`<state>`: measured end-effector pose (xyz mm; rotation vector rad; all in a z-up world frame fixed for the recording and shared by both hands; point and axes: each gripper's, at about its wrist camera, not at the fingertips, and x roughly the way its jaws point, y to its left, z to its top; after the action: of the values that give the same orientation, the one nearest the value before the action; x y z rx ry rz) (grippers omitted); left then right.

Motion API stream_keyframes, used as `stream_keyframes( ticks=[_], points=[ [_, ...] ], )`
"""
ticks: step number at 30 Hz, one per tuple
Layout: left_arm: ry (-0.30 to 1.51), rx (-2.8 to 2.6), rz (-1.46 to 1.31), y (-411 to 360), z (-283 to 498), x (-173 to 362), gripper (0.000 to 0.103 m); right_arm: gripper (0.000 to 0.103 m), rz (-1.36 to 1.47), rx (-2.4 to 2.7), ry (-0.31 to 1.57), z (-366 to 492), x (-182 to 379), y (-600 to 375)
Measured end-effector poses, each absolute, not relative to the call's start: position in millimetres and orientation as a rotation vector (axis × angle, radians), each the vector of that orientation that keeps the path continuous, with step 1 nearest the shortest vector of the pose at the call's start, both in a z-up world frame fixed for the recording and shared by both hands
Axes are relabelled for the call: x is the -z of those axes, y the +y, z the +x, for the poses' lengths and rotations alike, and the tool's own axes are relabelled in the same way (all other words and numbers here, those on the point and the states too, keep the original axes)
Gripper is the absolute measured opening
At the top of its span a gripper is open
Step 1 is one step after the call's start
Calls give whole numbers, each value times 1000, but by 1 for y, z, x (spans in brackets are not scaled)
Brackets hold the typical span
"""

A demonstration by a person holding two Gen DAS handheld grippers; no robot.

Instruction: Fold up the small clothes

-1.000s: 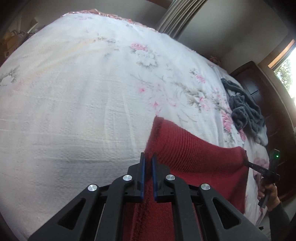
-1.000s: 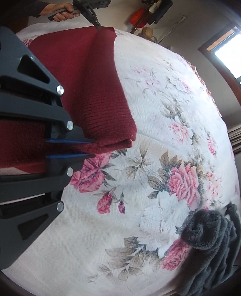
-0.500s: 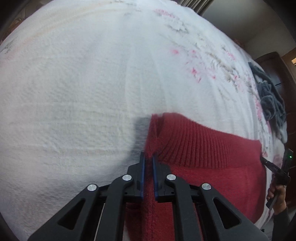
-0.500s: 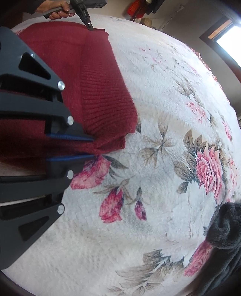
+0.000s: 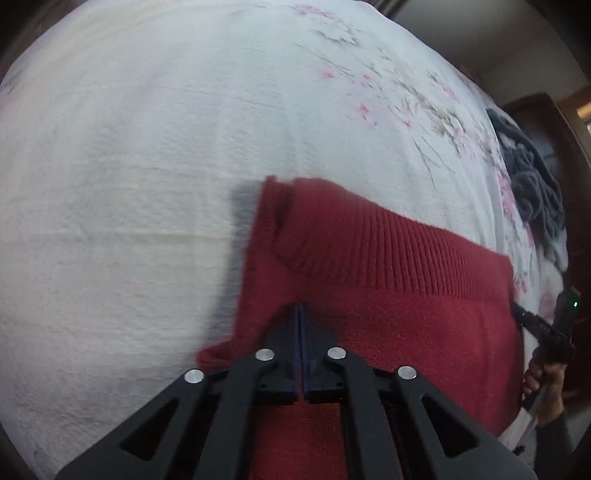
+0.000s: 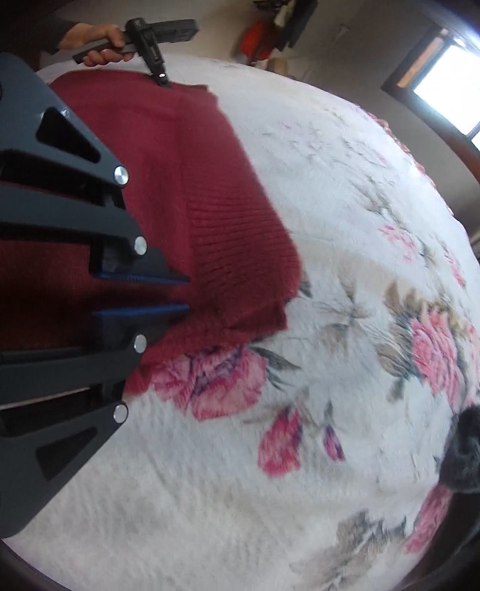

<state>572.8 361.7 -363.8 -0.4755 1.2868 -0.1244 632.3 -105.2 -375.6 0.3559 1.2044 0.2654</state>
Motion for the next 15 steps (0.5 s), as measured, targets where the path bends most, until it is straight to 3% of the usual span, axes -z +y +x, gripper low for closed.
stream_keyframes(
  ticks=[2, 5, 7, 9, 10, 12, 15],
  points=[
    [1234, 164, -496, 362, 559, 346, 10, 18, 382, -306, 1176, 620, 360, -104],
    [1181, 320, -537, 357, 526, 326, 11, 18, 407, -416, 1173, 590, 352, -92],
    [1227, 324, -485, 347, 509, 340, 11, 17, 353, -450, 1209, 572, 364, -75],
    [1283, 275, -446, 350, 501, 367, 10, 2, 312, -419, 1206, 569, 378, -72],
    [1276, 277, -479, 354, 500, 369, 10, 0, 308, -401, 1200, 568, 380, -74],
    [1238, 240, -542, 363, 497, 355, 8, 2, 365, -360, 1202, 566, 376, -79],
    [1139, 318, -574, 352, 476, 322, 15, 10, 403, -434, 1169, 535, 349, -64]
  ],
)
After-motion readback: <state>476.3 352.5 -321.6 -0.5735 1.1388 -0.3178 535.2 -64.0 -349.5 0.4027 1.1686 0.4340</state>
